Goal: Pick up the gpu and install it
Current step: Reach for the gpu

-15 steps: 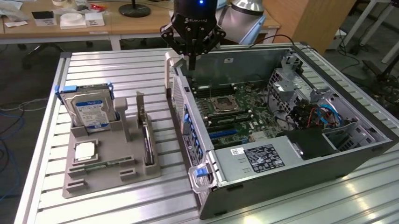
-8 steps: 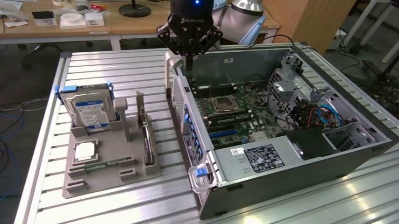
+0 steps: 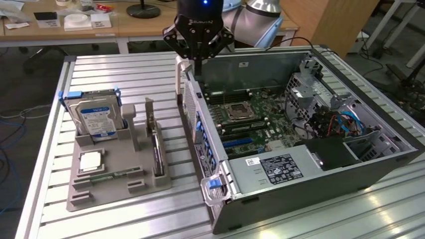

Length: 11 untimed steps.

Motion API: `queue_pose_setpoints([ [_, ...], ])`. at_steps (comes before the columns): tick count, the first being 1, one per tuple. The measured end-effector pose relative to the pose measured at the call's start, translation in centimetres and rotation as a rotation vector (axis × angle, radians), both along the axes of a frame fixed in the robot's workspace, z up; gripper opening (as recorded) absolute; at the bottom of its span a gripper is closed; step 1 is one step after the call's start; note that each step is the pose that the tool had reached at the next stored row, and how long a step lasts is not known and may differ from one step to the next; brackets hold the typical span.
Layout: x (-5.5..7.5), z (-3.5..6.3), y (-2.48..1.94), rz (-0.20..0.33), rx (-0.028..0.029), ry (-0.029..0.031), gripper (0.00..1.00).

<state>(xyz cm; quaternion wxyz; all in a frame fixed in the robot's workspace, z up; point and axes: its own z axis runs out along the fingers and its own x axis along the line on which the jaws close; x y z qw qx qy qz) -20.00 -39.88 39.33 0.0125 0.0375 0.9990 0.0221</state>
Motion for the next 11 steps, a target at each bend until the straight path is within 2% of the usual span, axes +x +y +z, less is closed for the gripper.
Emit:
queue_pose_setpoints([
  [11,-0.91,0.0,0.0,0.0,0.0001,0.0,0.11],
])
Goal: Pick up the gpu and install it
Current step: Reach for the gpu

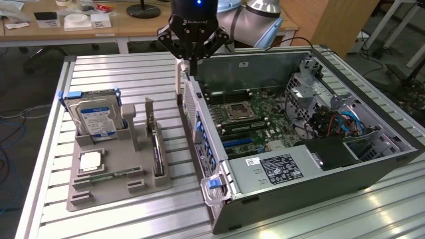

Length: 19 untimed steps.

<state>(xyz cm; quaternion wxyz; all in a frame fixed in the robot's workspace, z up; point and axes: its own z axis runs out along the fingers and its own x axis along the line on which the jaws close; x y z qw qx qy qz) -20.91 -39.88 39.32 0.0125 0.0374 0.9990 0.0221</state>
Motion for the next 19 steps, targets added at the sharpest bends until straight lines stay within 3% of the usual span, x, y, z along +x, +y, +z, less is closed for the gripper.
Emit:
queue_pose_setpoints([
  [19,-1.1,0.0,0.0,0.0,-0.0001,0.0001,0.11],
])
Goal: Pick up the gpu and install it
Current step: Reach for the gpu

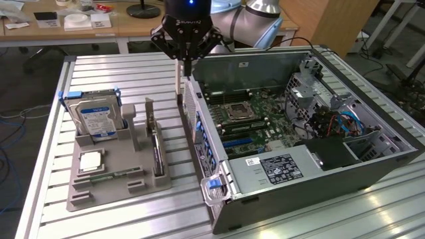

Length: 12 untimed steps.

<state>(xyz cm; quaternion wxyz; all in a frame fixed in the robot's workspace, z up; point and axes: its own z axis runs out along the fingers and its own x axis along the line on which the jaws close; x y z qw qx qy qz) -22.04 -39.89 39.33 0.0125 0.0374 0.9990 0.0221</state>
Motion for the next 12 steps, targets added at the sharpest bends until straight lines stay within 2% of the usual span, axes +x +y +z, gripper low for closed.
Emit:
queue_pose_setpoints([
  [12,-0.97,0.0,0.0,0.0,0.0001,0.0,0.11],
])
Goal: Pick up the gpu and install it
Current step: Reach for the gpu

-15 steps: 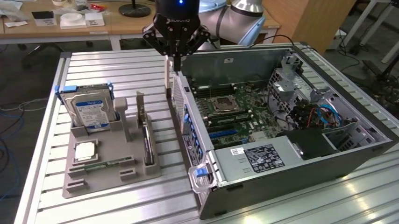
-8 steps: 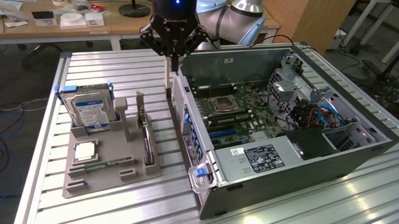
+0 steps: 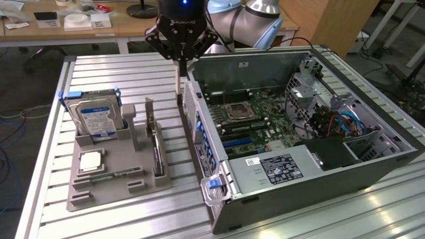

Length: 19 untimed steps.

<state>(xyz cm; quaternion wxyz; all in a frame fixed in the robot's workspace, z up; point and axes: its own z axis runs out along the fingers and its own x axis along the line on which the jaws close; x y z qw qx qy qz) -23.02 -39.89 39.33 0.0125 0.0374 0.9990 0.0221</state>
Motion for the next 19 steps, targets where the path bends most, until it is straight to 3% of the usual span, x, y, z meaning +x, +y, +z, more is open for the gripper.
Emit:
queue_pose_setpoints([
  [19,-3.2,0.0,0.0,0.0,0.0,0.0,0.11],
])
